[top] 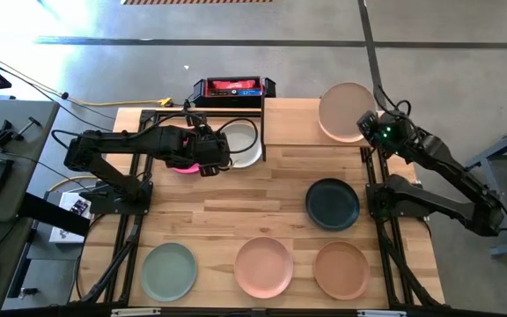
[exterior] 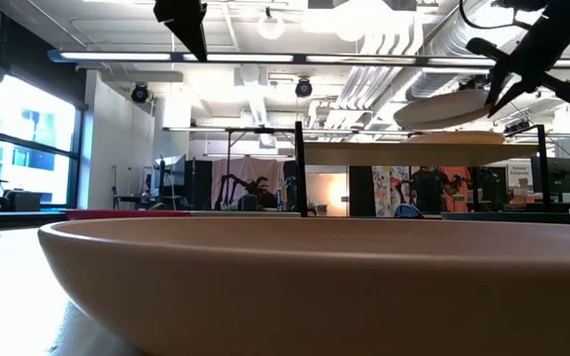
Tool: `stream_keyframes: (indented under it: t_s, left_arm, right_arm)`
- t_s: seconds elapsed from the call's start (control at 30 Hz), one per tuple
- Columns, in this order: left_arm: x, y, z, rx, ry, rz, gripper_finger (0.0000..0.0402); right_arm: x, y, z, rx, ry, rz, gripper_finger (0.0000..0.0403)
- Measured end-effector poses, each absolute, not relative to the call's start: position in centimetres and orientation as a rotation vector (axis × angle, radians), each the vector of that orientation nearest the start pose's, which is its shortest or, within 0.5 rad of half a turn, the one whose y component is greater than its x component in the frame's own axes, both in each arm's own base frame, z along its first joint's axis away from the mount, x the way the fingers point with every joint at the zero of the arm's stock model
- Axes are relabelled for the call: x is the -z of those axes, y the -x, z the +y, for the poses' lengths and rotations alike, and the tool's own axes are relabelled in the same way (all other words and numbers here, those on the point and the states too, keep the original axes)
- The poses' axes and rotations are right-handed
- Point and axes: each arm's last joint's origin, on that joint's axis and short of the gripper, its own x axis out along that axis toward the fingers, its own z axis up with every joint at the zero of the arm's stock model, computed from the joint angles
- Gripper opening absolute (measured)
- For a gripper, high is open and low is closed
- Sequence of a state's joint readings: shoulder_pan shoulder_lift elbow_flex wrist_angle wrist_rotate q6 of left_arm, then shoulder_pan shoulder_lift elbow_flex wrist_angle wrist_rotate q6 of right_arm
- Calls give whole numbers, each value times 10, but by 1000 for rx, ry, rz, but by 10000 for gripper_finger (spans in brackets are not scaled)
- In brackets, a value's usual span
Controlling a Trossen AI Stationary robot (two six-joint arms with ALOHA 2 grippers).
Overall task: Place and stack plates onto a shelf
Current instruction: Stack the white plate on top of the light brown plate
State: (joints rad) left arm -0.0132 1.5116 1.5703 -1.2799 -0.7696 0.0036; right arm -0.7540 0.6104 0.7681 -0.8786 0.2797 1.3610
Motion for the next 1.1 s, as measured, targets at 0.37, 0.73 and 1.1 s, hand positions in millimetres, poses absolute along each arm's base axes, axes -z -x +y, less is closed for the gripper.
stream_keyframes:
  t_s: [0.37,0.73,1.1]
  left_arm:
    - [-358,-276,17,-656,-479,1154,119]
    - [-358,-276,16,-647,-473,1156,119]
    - [-358,-276,16,-646,-472,1156,119]
  right_arm:
    - [-283,-82,-88,1389,-1355,5,1]
    - [-282,-82,-89,1419,-1335,8,67]
    - [-282,-83,-89,1378,-1315,63,90]
